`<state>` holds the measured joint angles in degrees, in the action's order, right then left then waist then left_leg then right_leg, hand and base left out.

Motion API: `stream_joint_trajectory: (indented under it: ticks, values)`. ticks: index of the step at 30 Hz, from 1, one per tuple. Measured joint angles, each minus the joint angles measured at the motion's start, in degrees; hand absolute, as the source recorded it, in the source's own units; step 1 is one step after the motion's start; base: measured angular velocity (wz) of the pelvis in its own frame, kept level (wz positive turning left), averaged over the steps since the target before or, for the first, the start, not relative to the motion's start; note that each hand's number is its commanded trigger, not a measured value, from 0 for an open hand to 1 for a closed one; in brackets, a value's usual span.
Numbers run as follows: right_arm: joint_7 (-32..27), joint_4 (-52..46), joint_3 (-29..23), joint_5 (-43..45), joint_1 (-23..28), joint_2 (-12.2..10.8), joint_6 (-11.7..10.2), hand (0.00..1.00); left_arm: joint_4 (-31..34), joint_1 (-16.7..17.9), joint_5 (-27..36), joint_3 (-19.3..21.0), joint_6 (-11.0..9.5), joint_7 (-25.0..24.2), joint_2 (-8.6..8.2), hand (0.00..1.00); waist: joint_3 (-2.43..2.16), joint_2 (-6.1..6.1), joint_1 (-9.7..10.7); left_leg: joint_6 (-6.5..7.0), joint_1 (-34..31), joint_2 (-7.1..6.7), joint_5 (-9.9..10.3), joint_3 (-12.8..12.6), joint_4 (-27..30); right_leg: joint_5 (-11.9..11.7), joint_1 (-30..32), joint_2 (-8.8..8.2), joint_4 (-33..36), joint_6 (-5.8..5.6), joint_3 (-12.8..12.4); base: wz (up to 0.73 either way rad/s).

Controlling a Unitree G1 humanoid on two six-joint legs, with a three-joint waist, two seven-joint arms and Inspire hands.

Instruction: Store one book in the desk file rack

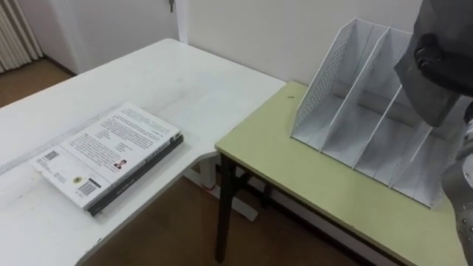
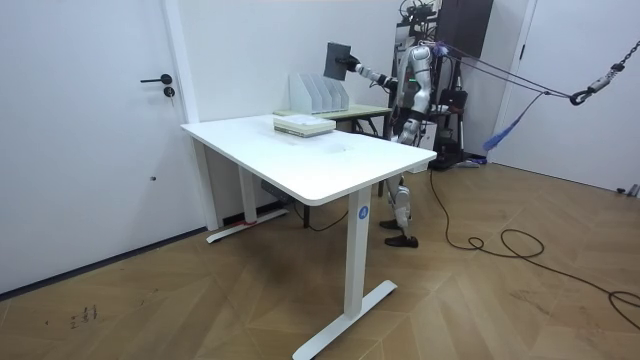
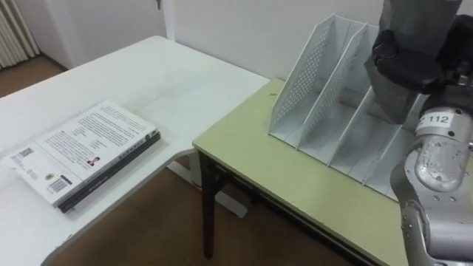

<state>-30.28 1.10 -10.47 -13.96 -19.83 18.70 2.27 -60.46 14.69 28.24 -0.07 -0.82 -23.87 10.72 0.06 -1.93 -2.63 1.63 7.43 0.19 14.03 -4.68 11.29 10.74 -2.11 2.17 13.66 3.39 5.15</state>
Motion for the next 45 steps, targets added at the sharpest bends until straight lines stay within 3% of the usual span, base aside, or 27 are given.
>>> stream_joint_trajectory:
  ticks: [5,10,13,18,20,41,45]
  values:
    - [-4.3,3.2,-0.8,-0.1,-2.2,0.0,-0.2,1.00,-1.1,-0.6,-0.1,0.0,0.0,1.1,-0.71,0.00,-0.13,0.95,-0.3,0.01,0.0,-0.06,0.0,0.0,0.0,0.0,0.0,-0.03,-0.1,-0.01,0.0,0.00]
    - [-7.4,6.0,-1.4,-0.5,-3.8,0.0,-0.3,1.00,-1.3,-0.7,0.0,-0.1,0.0,1.4,-0.76,0.00,-0.08,0.97,-0.6,-0.04,0.0,-0.06,0.0,0.2,0.0,0.1,0.1,-0.01,-0.2,0.03,0.1,0.00]
    - [-9.6,7.8,-1.6,-0.4,-5.2,0.1,-0.3,1.00,-1.3,-0.6,0.5,-0.1,0.0,2.1,-0.74,0.00,-0.02,0.73,-0.8,-0.04,0.0,-0.06,-0.1,0.3,0.0,0.1,0.1,0.04,-0.1,0.04,0.2,0.00]
    - [-11.3,9.4,-1.6,-0.2,-6.5,0.4,-0.3,1.00,-1.4,-0.6,0.6,-0.1,0.3,2.5,-0.40,0.00,-0.49,-0.29,-0.9,-0.05,-0.2,-0.07,-0.1,0.9,0.0,0.1,-0.1,0.02,-0.2,0.06,1.1,0.05]
    - [-11.6,9.5,-1.6,-0.2,-6.5,0.4,-0.3,1.00,-1.4,-0.6,1.0,-0.1,0.5,2.5,-0.33,0.00,-0.43,-0.55,-1.0,-0.05,-0.2,-0.07,-0.1,1.1,0.0,0.0,-0.3,0.00,-0.3,0.06,1.5,0.09]
    - [-6.1,21.1,-1.5,-0.1,-9.5,1.9,-0.1,1.00,-0.9,-0.9,0.9,0.3,1.7,1.9,0.47,0.00,0.02,-1.13,-0.9,-0.08,-0.9,-0.12,-0.1,2.3,0.1,-0.1,-0.8,-0.18,-1.1,0.05,3.4,0.03]
    - [-4.9,21.2,-1.5,-0.2,-9.6,3.6,0.3,1.00,-1.3,-1.0,0.8,1.0,2.2,1.5,0.52,0.00,0.04,-1.31,-0.9,-0.08,-0.8,-0.16,-0.1,2.4,0.1,-0.1,-0.9,-0.21,-1.0,0.05,3.4,0.00]
